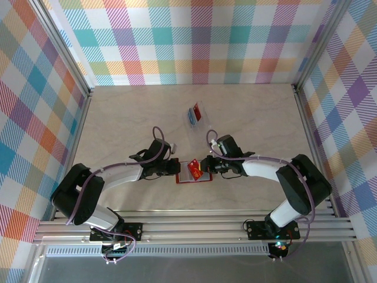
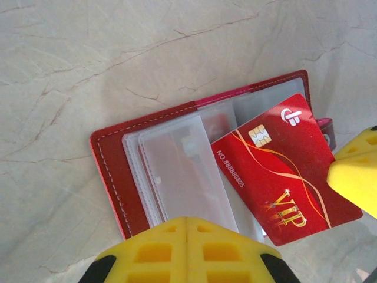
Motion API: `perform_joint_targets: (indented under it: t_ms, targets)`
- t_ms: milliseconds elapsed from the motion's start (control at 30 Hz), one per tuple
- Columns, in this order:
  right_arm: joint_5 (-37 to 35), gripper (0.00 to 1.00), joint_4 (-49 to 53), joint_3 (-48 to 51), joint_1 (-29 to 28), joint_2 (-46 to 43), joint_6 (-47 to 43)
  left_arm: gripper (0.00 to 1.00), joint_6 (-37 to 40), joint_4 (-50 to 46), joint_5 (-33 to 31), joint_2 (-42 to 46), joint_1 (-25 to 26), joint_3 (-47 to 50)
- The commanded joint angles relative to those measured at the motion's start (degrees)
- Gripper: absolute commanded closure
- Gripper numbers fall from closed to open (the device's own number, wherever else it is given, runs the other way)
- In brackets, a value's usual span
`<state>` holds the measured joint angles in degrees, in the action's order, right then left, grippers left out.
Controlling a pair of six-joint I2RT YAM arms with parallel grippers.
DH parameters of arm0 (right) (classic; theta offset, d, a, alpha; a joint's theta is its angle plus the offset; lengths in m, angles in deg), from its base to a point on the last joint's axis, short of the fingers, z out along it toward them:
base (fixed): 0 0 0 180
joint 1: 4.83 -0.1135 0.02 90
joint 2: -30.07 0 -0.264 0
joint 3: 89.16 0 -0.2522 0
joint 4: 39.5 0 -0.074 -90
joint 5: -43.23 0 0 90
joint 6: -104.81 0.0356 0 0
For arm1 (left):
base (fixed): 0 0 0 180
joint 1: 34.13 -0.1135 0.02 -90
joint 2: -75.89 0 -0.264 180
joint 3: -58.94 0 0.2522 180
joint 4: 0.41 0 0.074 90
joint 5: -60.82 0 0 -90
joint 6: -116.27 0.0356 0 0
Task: Put the credit cards into the card holder
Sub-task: Insert the credit card into the card slot.
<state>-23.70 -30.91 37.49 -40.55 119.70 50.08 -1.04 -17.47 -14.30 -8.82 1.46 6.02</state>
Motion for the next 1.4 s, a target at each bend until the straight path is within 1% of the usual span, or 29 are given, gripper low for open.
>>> perform_joint_targets:
  t_ms: [0, 300, 567, 733, 1033, 1367]
  targets:
    - [0.9, 1.0, -1.0, -0.6, -0.6, 0.6, 0.5, 1.0, 1.0, -2.5, -1.3, -1.9, 0.2, -0.3]
    - [1.5, 1.0, -1.9, -1.9, -0.5, 3.7, 1.3, 1.0, 0.8, -5.2, -2.6, -6.1, 0.2, -2.0]
    - [1.8, 1.0, -4.0, -2.6, -0.7, 5.7, 3.3, 1.0, 0.6, -5.3, -1.7, -8.7, 0.2, -2.7]
    - [-0.7, 1.0, -5.2, -1.5, -1.4, 5.1, 4.9, 1.0, 0.4, -5.4, -1.8, -9.0, 0.2, -2.8]
    - [-8.0, 1.0, -7.9, 1.8, -4.3, 3.2, 8.9, 1.0, 0.2, -5.3, -1.5, -9.8, 0.2, -2.9]
    - [-12.2, 1.0, -11.9, 3.4, -7.7, 4.6, 12.7, 1.0, 0.1, -5.2, -1.2, -10.3, 0.3, -3.0]
